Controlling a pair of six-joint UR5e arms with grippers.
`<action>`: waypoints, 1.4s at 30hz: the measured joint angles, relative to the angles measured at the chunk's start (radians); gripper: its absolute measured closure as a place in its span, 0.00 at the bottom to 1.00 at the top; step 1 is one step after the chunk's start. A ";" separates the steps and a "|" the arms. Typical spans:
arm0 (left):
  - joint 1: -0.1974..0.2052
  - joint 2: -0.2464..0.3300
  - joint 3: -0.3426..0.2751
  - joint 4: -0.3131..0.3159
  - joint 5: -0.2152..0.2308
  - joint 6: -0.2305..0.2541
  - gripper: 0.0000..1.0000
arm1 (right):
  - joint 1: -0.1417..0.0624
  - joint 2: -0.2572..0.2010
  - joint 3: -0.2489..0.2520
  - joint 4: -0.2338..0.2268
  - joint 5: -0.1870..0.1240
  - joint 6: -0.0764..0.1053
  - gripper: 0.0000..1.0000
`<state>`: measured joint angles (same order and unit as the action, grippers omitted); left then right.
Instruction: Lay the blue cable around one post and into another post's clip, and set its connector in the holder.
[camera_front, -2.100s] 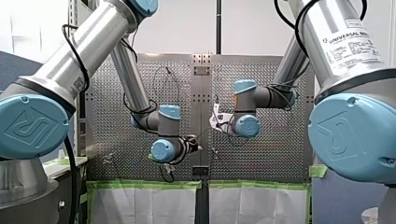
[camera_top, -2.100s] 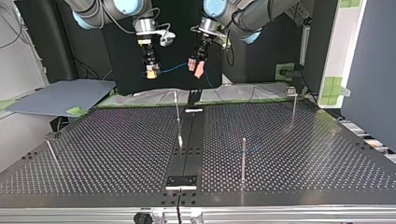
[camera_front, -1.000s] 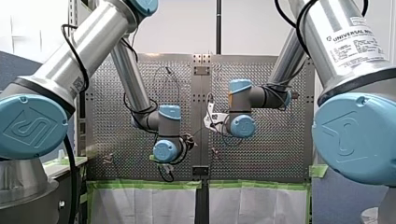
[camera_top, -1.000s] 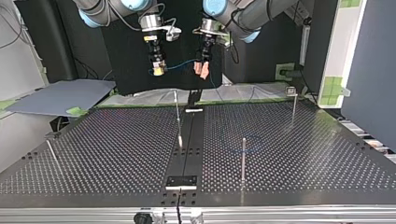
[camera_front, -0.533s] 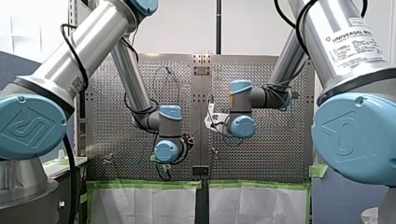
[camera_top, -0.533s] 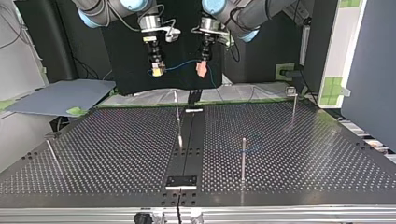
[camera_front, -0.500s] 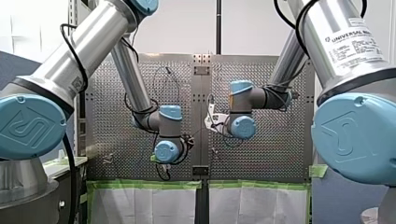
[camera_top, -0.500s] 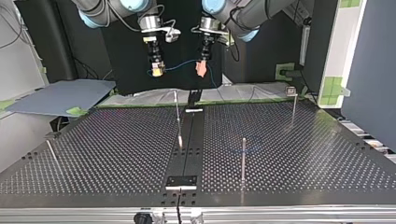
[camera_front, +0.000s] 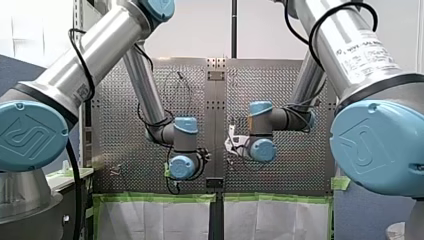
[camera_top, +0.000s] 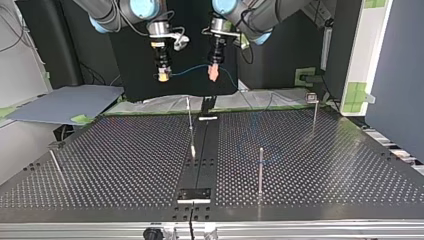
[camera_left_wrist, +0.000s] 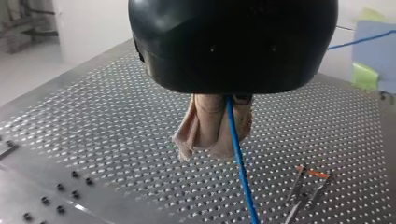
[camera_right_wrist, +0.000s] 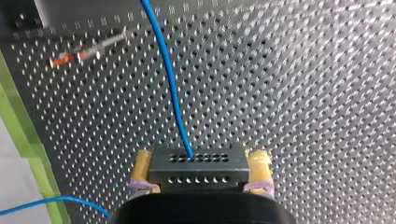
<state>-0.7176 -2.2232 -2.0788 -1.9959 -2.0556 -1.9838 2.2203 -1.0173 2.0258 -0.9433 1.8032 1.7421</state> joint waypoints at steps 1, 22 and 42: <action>-0.002 -0.009 0.009 0.000 0.001 0.009 1.00 | -0.005 0.005 0.000 0.000 0.006 -0.006 0.82; -0.015 -0.212 0.134 0.028 0.026 0.061 1.00 | -0.134 0.148 0.000 -0.053 0.004 -0.049 0.82; -0.023 -0.377 0.315 -0.029 0.039 0.085 1.00 | -0.233 0.240 -0.073 -0.134 -0.058 -0.071 0.82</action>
<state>-0.7408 -2.6007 -1.7638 -2.0248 -2.0164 -1.8987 1.9873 -0.7769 1.9532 -1.0777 1.7453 1.6709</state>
